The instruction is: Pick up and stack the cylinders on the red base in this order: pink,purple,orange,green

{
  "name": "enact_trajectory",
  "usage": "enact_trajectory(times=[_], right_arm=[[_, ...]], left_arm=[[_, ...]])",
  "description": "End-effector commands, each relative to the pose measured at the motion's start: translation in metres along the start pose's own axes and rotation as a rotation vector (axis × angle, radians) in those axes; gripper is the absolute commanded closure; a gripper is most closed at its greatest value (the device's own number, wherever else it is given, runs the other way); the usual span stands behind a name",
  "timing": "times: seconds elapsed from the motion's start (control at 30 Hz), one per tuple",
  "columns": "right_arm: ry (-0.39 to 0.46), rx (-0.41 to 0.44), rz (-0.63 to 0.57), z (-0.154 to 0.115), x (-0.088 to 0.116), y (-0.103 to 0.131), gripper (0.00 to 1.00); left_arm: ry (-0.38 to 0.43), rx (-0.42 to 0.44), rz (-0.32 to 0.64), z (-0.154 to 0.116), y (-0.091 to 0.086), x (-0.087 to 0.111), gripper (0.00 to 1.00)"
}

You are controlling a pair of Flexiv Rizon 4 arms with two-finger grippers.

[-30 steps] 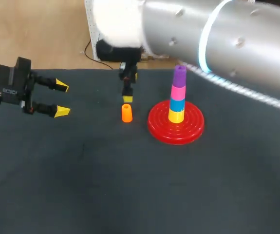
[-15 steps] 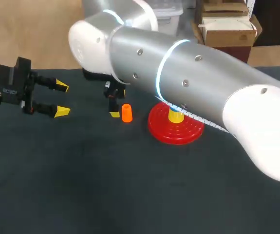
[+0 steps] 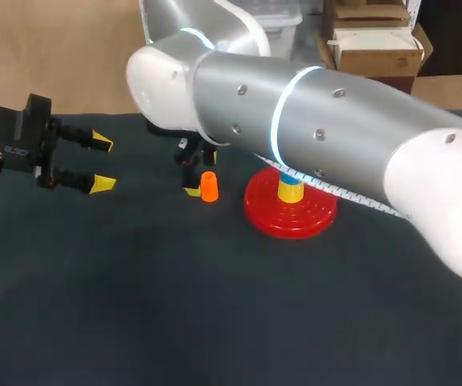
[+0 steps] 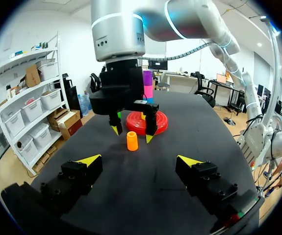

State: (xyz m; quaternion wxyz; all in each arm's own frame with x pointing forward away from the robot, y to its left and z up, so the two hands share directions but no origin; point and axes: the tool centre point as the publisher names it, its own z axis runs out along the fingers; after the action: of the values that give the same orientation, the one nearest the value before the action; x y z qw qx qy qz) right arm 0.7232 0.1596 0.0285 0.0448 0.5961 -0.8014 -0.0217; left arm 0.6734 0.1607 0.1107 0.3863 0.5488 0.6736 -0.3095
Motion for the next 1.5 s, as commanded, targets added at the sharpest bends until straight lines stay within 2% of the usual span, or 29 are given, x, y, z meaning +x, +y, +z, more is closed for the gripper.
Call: enact_trajectory(times=[0.03,0.13,0.2,0.27,0.3,0.47,0.53,0.6,0.67,0.77,0.97,1.1,1.23,1.33,1.5], right_arm=[[-0.077,0.023,0.02,0.003,0.016,0.005,0.07],[-0.077,0.027,0.022,0.003,0.016,0.004,0.07],[-0.076,0.029,0.021,0.003,0.016,0.004,0.11],[-0.074,0.03,0.02,0.002,0.016,0.003,0.35],[-0.074,0.031,0.019,0.002,0.016,0.003,0.51],[-0.074,0.028,0.01,0.002,0.014,0.004,0.67],[-0.07,0.027,0.006,0.002,0.013,0.004,0.79],[-0.058,0.032,0.007,0.002,0.014,0.004,1.0],[-0.065,0.057,0.014,-0.002,0.016,0.005,1.0],[-0.08,0.11,0.031,-0.024,0.024,0.001,1.0],[-0.104,0.215,0.038,-0.103,0.05,-0.014,1.0],[-0.1,0.229,0.032,-0.157,0.078,-0.022,1.0],[-0.107,0.257,0.059,-0.199,0.108,-0.023,1.0],[-0.143,0.269,0.093,-0.214,0.128,-0.019,1.0],[-0.204,0.235,0.169,-0.219,0.156,-0.013,1.0]], left_arm=[[-0.004,-0.001,0.002,0.0,0.0,0.001,0.0],[-0.004,-0.001,0.002,0.0,0.0,0.001,0.0],[-0.004,-0.001,0.002,0.0,0.0,0.001,0.0],[-0.004,-0.001,0.002,0.0,0.0,0.001,0.0],[-0.004,-0.001,0.002,0.0,0.0,0.001,0.0],[-0.004,-0.001,0.002,0.0,0.0,0.001,0.0],[-0.004,-0.001,0.002,0.0,0.0,0.001,0.0],[-0.004,-0.001,0.002,0.0,0.0,0.001,0.0],[-0.004,-0.001,0.002,0.0,0.0,0.001,0.0],[-0.004,-0.001,0.002,0.0,0.0,0.001,0.0],[-0.004,-0.001,0.002,0.0,0.0,0.001,0.0],[-0.004,-0.001,0.002,0.0,0.0,0.001,0.0],[-0.004,-0.001,0.002,0.0,0.0,0.001,0.0],[-0.004,-0.001,0.002,0.0,0.0,0.001,0.0],[-0.004,-0.001,0.002,0.0,0.0,0.001,0.0]])
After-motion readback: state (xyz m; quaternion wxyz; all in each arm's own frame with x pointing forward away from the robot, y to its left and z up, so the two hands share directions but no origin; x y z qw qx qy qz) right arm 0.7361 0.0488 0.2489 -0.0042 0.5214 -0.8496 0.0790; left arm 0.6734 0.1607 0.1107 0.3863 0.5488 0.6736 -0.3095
